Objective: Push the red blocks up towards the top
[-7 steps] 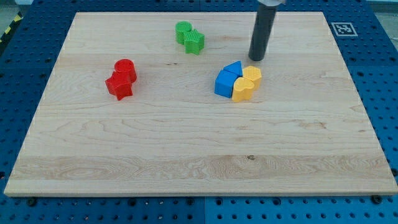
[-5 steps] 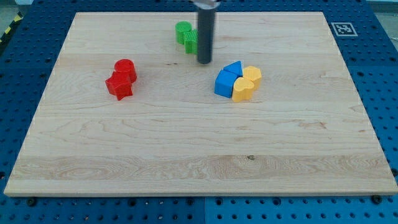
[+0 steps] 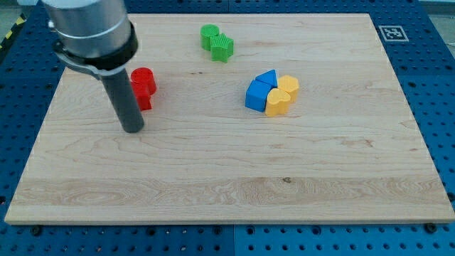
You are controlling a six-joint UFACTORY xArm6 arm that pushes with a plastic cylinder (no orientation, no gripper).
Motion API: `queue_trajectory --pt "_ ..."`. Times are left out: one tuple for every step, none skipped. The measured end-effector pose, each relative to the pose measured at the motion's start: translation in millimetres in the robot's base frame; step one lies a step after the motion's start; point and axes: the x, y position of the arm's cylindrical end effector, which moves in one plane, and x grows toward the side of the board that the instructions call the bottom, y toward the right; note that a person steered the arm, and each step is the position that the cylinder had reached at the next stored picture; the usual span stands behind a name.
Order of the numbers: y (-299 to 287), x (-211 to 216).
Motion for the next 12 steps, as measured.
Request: queue_trajectory --pt "-9.4 -10.7" --pt "-9.4 -10.7" --pt "-2.8 -10.7" --pt "3.9 -14.5" --pt "6.0 -39.7" --pt "4.9 -62.5" --pt "9.5 -62.5" --pt "66.5 -41.0" --pt "116.5 -41.6" --pt "111.1 -73.7" --pt "88.1 -90.7" --pt "79.0 -86.4"
